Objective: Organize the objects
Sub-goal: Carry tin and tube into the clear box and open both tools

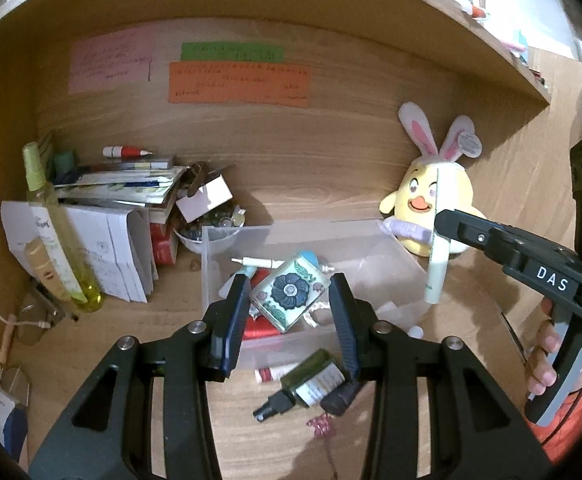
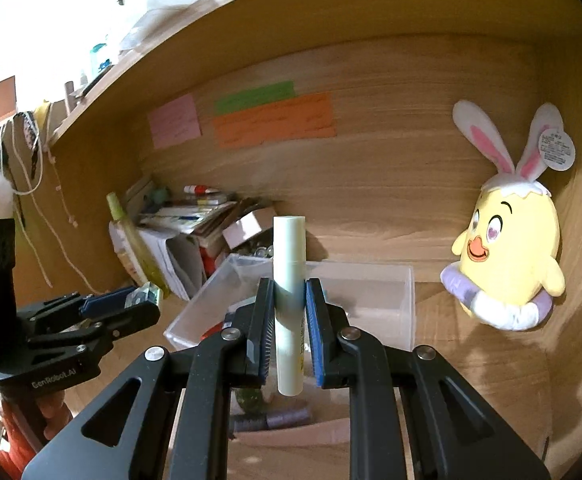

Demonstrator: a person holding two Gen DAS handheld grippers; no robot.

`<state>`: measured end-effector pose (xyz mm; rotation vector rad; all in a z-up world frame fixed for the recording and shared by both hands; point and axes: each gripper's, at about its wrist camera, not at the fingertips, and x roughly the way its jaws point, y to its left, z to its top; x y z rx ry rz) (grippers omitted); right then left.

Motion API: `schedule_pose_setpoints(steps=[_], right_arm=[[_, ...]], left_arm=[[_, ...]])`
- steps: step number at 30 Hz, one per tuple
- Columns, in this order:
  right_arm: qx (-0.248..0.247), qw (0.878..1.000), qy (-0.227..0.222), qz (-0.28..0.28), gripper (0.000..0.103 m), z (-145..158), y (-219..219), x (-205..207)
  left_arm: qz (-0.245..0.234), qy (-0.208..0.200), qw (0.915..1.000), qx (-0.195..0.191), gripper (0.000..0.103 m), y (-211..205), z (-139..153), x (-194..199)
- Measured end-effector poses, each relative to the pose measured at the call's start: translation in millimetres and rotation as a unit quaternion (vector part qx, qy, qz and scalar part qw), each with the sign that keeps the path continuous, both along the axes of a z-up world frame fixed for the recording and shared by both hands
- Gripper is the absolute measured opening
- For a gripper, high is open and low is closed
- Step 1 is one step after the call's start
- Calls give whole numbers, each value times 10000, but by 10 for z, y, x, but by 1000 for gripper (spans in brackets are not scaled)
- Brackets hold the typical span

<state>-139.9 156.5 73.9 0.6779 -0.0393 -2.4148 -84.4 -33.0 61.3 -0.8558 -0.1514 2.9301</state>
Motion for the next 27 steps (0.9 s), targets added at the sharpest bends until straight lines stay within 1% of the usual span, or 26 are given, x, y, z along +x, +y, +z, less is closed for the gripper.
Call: schedule_pose_setpoints(steps=[3, 9, 14, 20, 24, 27], right_arm=[[-11, 10000, -15, -53, 14, -26, -27, -87], [318, 9990, -61, -300, 14, -170, -132, -312], [249, 9985, -428, -250, 14, -359, -156, -527], [384, 9964, -694, -290, 14, -568, -222, -680], [563, 9947, -813, -274, 14, -702, -297, -727], [672, 9935, -897, -217, 14, -794, -348, -725]], left_arm=[[63, -78, 9999, -37, 40, -2, -28, -145], [153, -335, 9993, -25, 40, -29, -187, -383], [163, -631, 9979, 16, 40, -78, -381, -579], [172, -928, 9955, 42, 40, -123, -605, -745], [97, -1050, 9944, 93, 40, -143, -695, -793], [80, -1023, 9947, 36, 40, -122, -711, -793]])
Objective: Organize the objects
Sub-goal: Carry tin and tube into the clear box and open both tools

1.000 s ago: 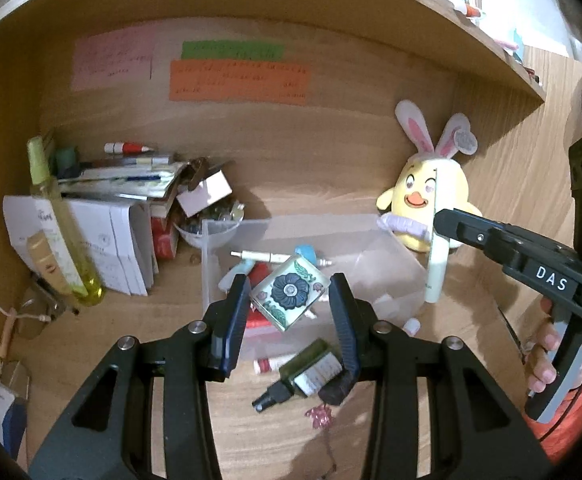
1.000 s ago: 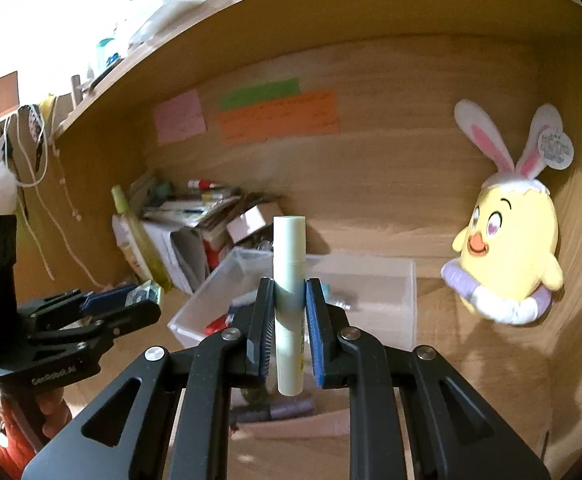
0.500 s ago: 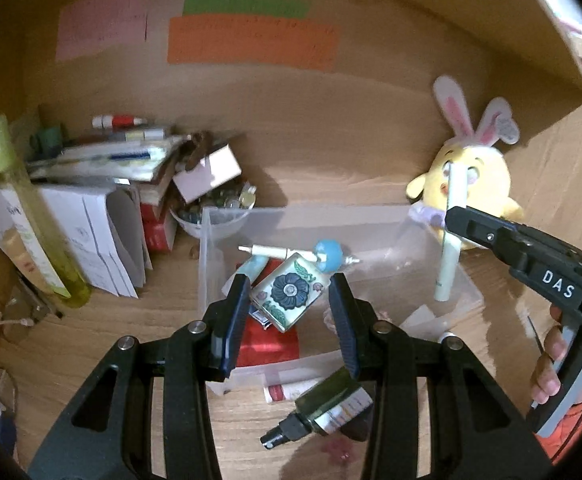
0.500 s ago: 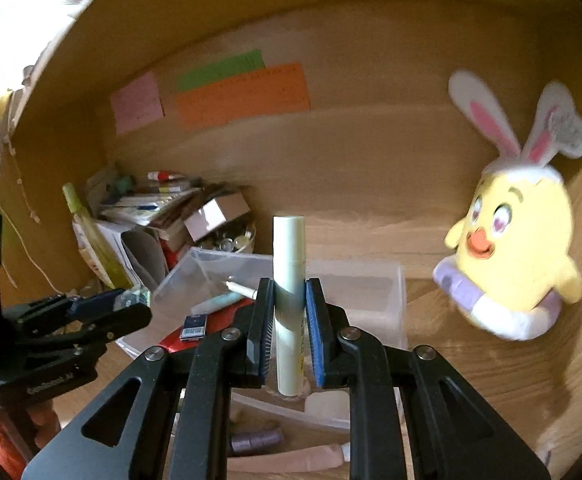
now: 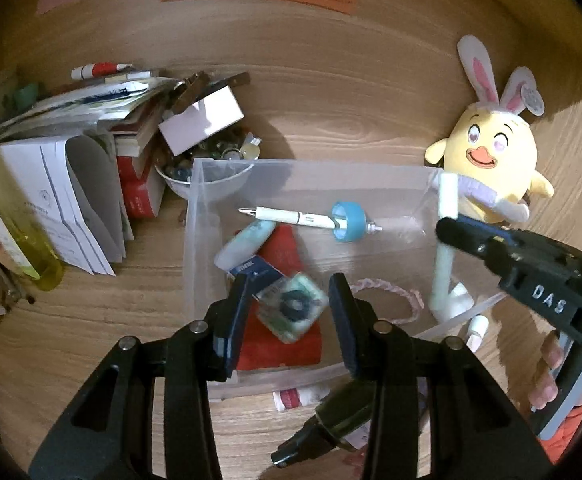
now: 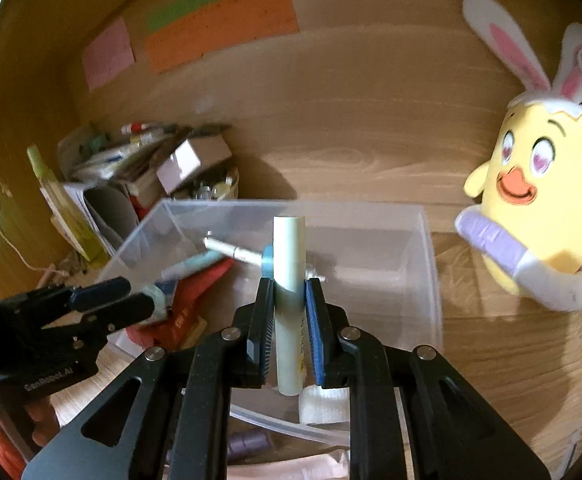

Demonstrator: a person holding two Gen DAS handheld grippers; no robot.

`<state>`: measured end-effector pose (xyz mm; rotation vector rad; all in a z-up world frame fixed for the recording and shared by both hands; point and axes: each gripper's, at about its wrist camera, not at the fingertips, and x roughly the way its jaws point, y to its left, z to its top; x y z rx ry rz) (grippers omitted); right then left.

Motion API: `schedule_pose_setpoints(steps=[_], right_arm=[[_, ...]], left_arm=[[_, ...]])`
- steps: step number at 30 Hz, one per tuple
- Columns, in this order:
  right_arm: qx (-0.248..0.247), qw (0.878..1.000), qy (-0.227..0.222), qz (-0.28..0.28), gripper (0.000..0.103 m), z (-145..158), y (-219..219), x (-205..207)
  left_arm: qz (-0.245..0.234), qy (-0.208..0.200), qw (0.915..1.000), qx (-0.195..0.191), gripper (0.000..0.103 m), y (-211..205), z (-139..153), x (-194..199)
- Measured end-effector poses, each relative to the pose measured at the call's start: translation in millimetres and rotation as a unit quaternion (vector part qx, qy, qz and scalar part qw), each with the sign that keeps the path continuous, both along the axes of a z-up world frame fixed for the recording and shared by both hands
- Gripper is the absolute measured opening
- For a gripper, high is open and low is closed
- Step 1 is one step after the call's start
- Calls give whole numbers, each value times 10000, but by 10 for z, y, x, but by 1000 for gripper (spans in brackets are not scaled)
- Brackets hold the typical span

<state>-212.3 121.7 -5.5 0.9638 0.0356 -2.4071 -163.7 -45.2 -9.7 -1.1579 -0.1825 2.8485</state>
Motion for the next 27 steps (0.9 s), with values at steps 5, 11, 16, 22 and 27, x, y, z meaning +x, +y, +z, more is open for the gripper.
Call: schedule_pose_setpoints(steps=[5, 11, 16, 22, 27], right_arm=[[247, 9997, -8, 49, 14, -76, -99, 16], [436, 9990, -56, 123, 15, -117, -171, 46], [581, 9982, 87, 86, 30, -57, -195, 115], [598, 9978, 299, 5, 41, 67, -138, 250], [635, 9965, 533, -140, 54, 183, -44, 445]], left_arm=[[-66, 27, 10000, -34, 40, 27, 12, 6], [-157, 82, 9998, 60, 41, 48, 73, 73], [-178, 210, 9996, 28, 48, 90, 170, 176], [-151, 424, 9990, 15, 59, 99, 322, 333], [-148, 562, 9983, -69, 69, 117, 386, 506]])
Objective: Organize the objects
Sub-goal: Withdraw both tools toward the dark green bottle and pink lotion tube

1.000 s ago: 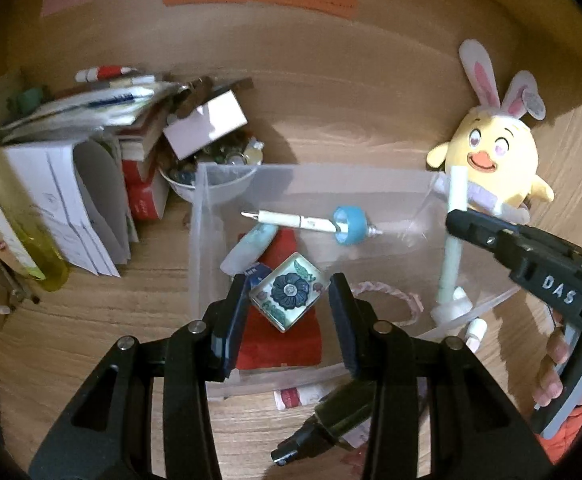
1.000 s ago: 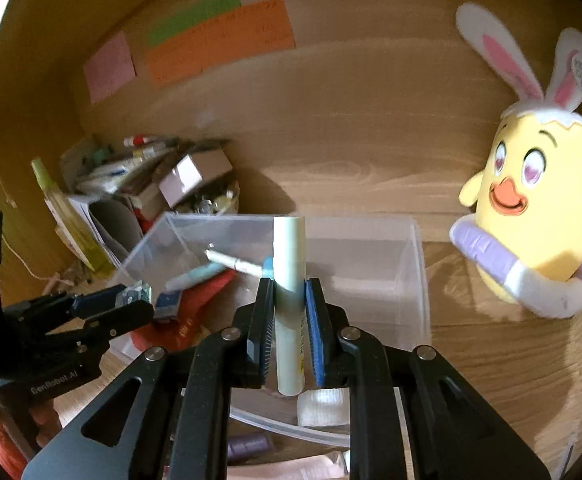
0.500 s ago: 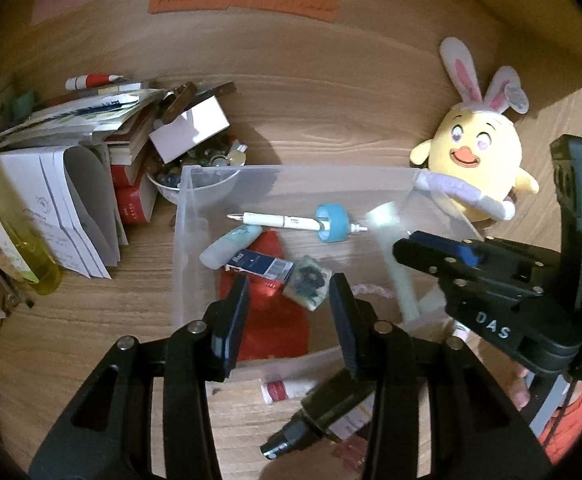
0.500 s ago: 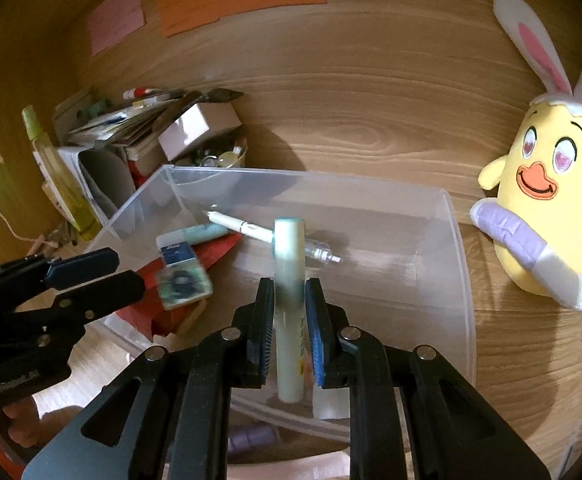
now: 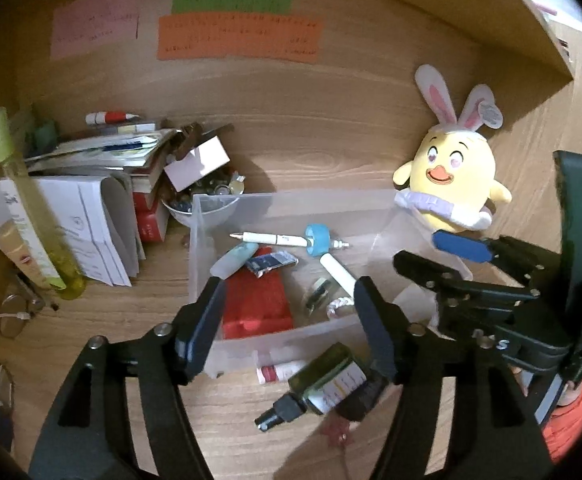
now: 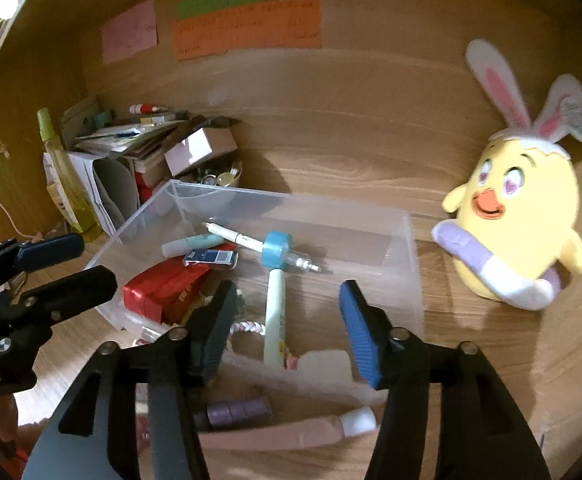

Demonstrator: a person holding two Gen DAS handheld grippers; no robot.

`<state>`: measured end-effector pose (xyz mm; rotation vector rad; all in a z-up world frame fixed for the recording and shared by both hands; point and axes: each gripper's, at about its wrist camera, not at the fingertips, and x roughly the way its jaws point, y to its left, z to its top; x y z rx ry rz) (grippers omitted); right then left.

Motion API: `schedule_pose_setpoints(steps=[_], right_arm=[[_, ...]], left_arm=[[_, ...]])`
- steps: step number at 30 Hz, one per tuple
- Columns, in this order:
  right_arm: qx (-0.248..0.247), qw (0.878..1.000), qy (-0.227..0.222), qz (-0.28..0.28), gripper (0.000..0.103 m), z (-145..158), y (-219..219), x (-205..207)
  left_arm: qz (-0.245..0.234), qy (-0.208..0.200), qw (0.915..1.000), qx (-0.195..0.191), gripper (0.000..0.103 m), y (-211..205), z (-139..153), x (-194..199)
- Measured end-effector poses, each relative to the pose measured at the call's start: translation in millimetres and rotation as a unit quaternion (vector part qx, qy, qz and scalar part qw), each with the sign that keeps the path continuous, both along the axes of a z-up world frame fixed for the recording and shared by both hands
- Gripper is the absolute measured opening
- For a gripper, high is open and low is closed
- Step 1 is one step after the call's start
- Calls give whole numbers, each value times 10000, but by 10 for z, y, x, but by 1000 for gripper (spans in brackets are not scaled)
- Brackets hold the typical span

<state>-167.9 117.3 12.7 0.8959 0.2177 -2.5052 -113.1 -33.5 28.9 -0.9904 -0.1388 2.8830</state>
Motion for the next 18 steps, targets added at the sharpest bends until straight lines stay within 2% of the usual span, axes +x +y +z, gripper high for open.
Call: schedule_pose_setpoints(steps=[3, 9, 12, 18], right_arm=[[-62, 9999, 97, -25, 60, 48, 75, 148], [-74, 9998, 53, -158, 63, -11, 258, 409], [-98, 9996, -123, -226, 65, -103, 380, 475], [-316, 9962, -784, -214, 67, -386, 444, 460]], left_arm=[[-37, -36, 10000, -50, 72, 12, -26, 104], [-170, -359, 9992, -5, 72, 28, -207, 237], [-269, -478, 9985, -26, 72, 62, -297, 266], [-393, -876, 9954, -59, 72, 136, -547, 116]])
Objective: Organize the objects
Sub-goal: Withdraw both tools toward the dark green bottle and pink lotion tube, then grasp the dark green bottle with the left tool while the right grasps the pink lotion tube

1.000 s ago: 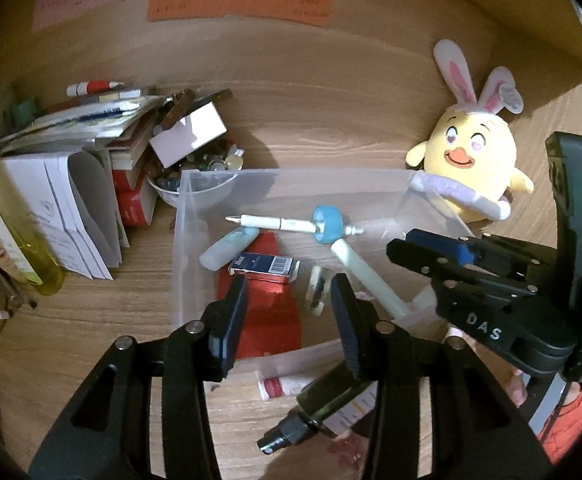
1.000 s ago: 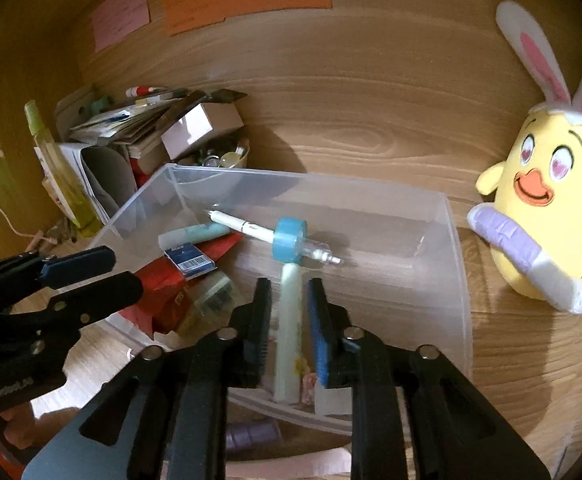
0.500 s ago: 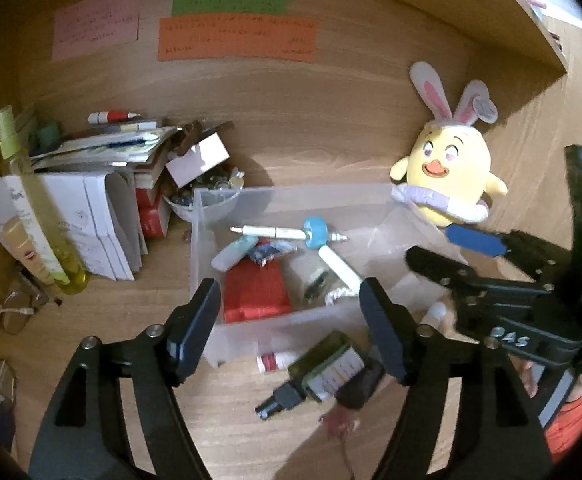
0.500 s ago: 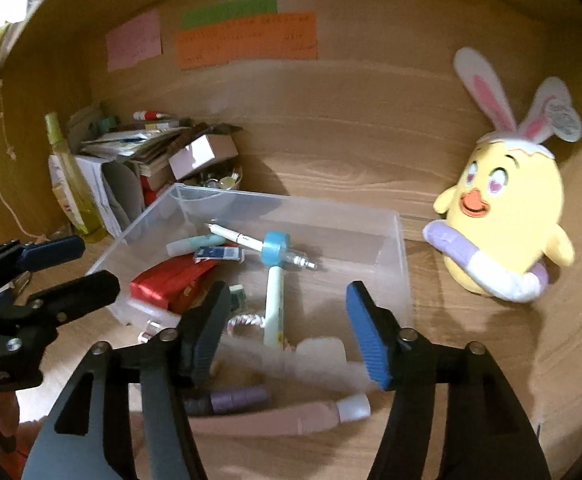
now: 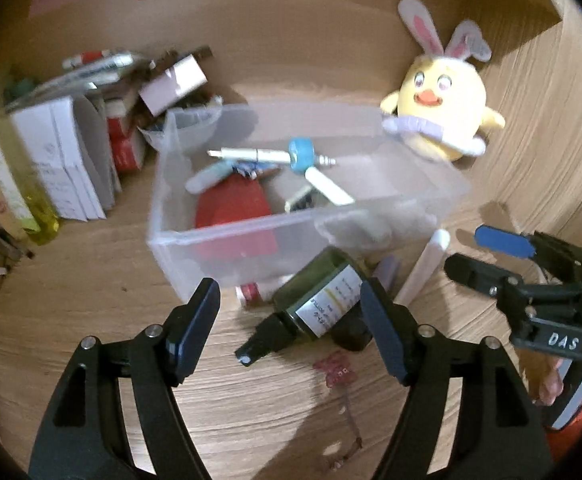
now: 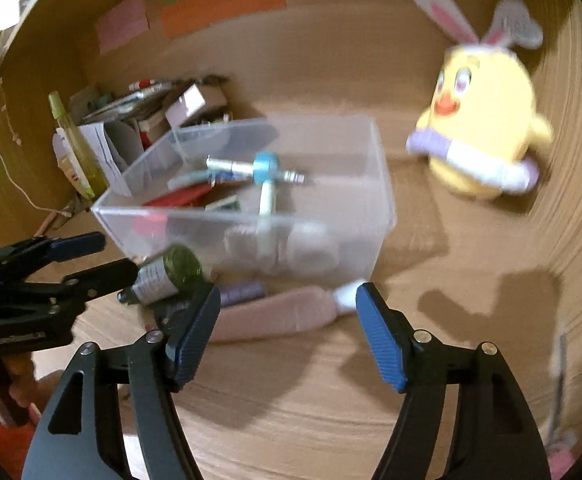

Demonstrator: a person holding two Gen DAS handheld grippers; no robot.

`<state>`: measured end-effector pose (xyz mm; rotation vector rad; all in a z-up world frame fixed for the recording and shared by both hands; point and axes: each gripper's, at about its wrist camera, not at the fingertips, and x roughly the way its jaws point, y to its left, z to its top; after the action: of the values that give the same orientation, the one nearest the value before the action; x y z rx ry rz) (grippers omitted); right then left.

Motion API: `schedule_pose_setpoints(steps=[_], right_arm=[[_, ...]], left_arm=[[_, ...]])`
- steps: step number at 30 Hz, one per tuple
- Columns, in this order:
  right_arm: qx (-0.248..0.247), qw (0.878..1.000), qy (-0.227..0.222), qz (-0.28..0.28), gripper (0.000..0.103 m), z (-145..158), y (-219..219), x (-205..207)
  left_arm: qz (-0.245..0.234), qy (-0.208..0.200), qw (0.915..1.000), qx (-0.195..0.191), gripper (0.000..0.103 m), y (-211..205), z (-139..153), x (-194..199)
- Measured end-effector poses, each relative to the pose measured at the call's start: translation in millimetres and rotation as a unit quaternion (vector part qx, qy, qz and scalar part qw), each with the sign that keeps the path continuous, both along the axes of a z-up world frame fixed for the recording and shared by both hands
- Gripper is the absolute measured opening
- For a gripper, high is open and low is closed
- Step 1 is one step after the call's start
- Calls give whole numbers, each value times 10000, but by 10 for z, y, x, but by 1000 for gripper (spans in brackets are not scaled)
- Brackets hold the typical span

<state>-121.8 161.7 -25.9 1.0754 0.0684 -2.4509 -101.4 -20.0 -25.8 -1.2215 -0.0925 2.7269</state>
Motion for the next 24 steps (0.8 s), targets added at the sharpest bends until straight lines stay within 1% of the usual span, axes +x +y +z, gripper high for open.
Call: schedule_pose_setpoints(steps=[4, 8, 9, 10, 12, 15, 17, 18, 24], right_arm=[[-248, 9989, -380, -138, 67, -154, -53, -79], [-471, 9962, -605, -415, 67, -240, -84, -180], [-496, 9956, -653, -458, 69, -254, -77, -196], [-471, 9955, -650, -510, 69, -265, -85, -193], [-259, 9962, -613, -553, 69, -281, -118, -195], [-162, 9961, -690, -517, 70, -315, -97, -213], [-15, 9958, -787, -473, 70, -365, -88, -231], [47, 9966, -706, -425, 70, -373, -80, -213], [409, 9971, -609, -195, 70, -413, -49, -101]], left_arm=[[-88, -210, 9997, 78, 72, 45, -135, -90], [-164, -351, 9991, 169, 72, 87, -213, -124], [-196, -380, 9989, 208, 72, 100, -231, -126], [-220, -398, 9987, 242, 72, 107, -240, -132], [-259, -444, 9982, 301, 72, 124, -262, -142], [-277, -438, 9981, 318, 71, 139, -265, -138], [-302, -424, 9980, 355, 65, 139, -258, -134], [-328, -430, 9978, 371, 61, 139, -257, -121], [-324, -396, 9981, 348, 53, 116, -241, -23]])
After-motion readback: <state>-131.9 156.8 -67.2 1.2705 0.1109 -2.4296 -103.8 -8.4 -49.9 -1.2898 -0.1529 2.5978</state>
